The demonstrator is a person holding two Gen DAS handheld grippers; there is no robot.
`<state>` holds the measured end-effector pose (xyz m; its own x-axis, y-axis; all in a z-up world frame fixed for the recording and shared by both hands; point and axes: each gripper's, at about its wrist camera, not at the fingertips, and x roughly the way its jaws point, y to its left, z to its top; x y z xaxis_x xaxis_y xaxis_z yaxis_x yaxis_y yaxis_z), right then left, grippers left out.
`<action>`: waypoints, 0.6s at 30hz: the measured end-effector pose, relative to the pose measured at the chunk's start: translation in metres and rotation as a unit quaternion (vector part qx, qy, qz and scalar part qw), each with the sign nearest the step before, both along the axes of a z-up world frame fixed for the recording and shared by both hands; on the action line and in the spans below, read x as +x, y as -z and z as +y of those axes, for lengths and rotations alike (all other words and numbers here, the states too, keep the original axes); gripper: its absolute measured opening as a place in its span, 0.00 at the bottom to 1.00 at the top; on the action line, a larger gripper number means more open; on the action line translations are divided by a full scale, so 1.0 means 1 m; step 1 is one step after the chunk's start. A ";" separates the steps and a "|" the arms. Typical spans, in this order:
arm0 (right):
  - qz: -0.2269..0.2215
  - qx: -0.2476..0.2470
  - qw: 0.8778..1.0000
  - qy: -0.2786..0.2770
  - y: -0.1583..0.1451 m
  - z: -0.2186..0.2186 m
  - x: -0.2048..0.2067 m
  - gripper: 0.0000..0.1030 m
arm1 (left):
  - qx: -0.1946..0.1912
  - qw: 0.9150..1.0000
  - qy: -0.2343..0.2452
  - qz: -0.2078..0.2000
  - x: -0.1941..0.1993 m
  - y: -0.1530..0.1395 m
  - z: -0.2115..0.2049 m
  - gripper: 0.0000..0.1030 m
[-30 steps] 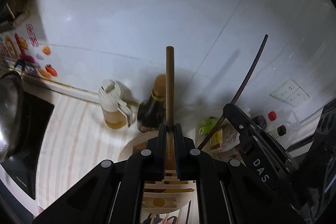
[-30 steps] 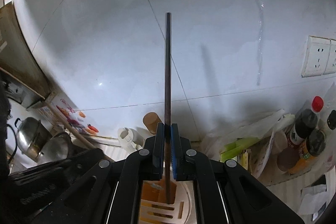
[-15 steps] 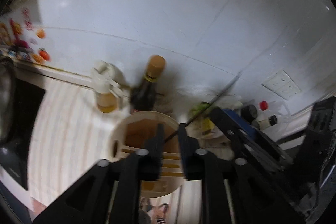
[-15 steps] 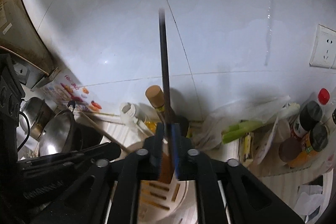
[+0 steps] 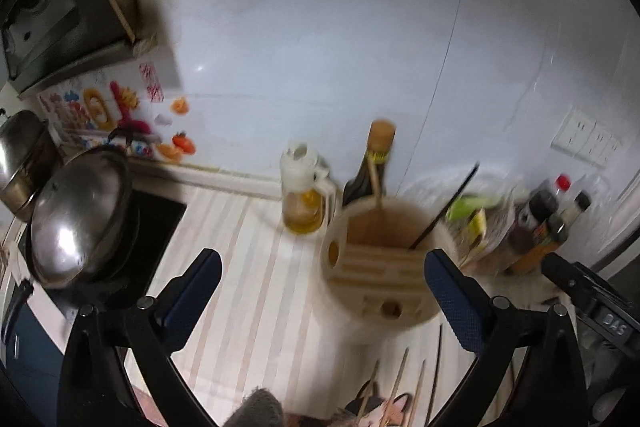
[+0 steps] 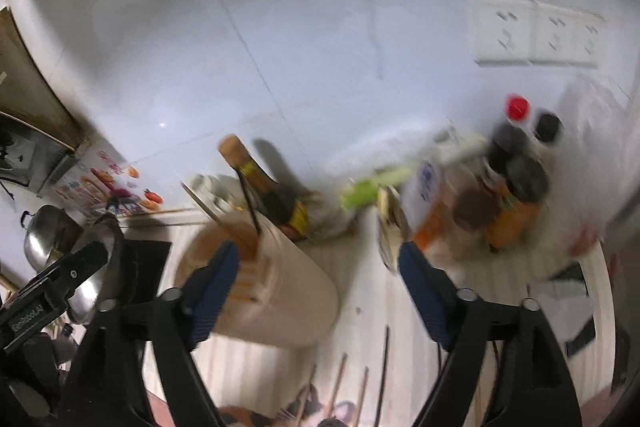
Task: Organize utensils
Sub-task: 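Grasp another wooden chopstick with the left tool while the right tool grasps a dark one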
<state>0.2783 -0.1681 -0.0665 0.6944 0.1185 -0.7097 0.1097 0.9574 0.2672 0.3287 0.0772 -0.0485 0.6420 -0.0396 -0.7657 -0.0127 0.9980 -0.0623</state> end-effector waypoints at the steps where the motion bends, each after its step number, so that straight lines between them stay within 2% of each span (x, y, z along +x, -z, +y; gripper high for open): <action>1: 0.003 -0.002 1.000 0.002 0.006 -0.001 -0.004 0.94 | 0.001 1.000 0.000 0.009 -0.004 0.009 0.000 1.00; 2: 0.012 -0.007 1.000 0.006 0.015 -0.003 -0.009 0.99 | 0.002 1.000 0.000 0.017 -0.007 0.017 0.000 1.00; 4: 0.033 -0.020 0.999 0.018 0.036 -0.005 -0.017 0.99 | 0.009 0.999 0.005 0.036 -0.012 0.037 -0.005 1.00; 10: 0.112 -0.015 0.993 0.020 0.105 -0.011 -0.029 0.98 | 0.047 0.993 0.025 0.101 -0.030 0.105 -0.024 1.00; 12: 0.145 -0.010 0.989 0.016 0.131 -0.011 -0.032 0.87 | 0.060 0.988 0.035 0.136 -0.038 0.136 -0.033 1.00; 14: 0.187 -0.005 0.982 0.007 0.161 -0.009 -0.033 0.58 | 0.058 0.983 0.045 0.169 -0.042 0.163 -0.039 1.00; 16: 0.220 0.000 0.976 0.001 0.188 -0.008 -0.036 0.46 | 0.060 0.977 0.060 0.197 -0.047 0.188 -0.046 0.98; 18: 0.242 -0.003 0.970 -0.004 0.207 -0.007 -0.040 0.41 | 0.071 0.969 0.086 0.221 -0.051 0.215 -0.056 0.93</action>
